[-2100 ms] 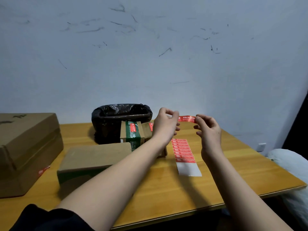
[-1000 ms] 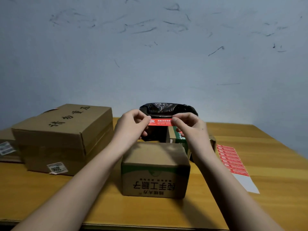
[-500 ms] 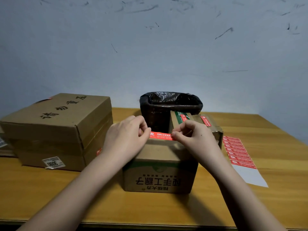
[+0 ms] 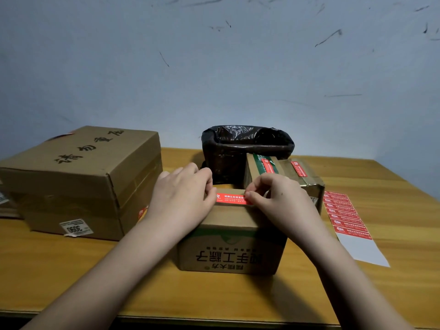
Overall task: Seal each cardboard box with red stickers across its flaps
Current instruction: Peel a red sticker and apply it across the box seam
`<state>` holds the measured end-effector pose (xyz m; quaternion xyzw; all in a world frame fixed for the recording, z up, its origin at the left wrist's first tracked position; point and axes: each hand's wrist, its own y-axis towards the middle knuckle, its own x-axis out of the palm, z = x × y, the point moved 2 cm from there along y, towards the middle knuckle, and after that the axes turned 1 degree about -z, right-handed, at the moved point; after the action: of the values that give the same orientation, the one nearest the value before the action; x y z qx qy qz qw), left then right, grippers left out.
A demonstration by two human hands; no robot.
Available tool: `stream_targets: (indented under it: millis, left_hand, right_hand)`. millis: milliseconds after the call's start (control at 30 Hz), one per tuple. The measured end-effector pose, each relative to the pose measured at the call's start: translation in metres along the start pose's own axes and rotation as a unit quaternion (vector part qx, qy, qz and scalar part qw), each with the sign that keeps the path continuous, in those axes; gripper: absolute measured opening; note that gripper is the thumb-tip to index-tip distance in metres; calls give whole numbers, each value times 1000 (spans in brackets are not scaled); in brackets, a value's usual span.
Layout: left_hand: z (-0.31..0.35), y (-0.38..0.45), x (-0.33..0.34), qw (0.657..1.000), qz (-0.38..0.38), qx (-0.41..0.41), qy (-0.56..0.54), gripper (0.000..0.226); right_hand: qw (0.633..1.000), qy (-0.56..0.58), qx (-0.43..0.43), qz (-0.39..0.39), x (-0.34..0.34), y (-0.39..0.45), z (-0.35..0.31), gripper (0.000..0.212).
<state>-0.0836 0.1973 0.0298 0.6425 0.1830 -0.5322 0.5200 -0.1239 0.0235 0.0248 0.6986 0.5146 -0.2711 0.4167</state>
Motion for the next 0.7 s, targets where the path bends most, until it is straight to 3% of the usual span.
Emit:
stream_targets:
  millis: [700]
  left_hand:
    - [9,0,-3,994,-15,21,106,22]
  right_hand:
    - [999,-27,0,-25,2,3,-3,9]
